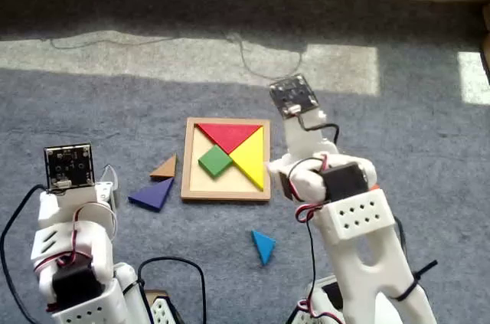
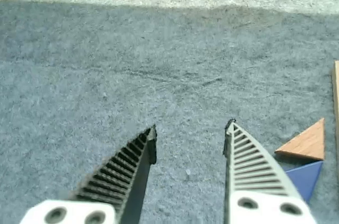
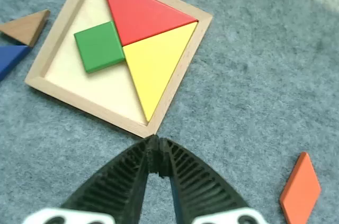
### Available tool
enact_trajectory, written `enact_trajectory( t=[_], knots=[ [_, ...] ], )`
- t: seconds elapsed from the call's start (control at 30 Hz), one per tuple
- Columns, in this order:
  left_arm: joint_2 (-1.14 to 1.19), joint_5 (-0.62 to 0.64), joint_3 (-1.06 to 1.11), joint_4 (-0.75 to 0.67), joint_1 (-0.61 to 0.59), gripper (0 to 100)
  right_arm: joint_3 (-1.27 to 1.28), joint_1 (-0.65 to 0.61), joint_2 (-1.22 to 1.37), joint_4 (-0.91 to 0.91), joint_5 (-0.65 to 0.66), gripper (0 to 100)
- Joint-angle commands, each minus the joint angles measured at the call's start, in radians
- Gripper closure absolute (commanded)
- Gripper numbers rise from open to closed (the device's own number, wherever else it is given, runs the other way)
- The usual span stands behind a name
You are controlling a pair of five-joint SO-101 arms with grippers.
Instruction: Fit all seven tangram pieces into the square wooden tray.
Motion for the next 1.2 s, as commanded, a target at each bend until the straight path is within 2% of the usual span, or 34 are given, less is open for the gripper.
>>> enact_trajectory(
  t=[0.0,0.17,0.27,0.4,0.6,0.8,0.9,1.03,1.17],
  knots=[
    [0.163,-0.074,-0.246,0.044,0.044,78,0.194,0.104,-0.093,-0.186,-0.008,99.3],
    [0.564,-0.166,-0.522,0.155,0.165,78,0.381,0.176,-0.096,-0.414,-0.132,99.0],
    [0.811,-0.21,-0.665,0.206,0.226,77,0.426,0.206,-0.096,-0.45,-0.149,98.9],
    [1.104,-0.23,-0.797,0.216,0.272,71,0.432,0.211,-0.096,-0.476,-0.167,98.9],
    [1.478,-0.31,-0.954,0.213,0.364,71,0.435,0.211,-0.096,-0.476,-0.164,98.9],
    [1.767,-0.316,-1.124,0.213,0.398,71,0.435,0.211,-0.096,-0.476,-0.163,98.9],
    [1.883,-0.374,-1.194,0.213,0.395,71,0.435,0.211,-0.096,-0.478,-0.161,98.9],
    [2.006,-0.44,-1.256,0.213,0.39,71,0.437,0.211,-0.096,-0.526,-0.161,98.9],
    [2.089,-0.451,-1.299,0.213,0.39,71,0.452,0.211,-0.096,-0.553,-0.161,98.9]
  ],
)
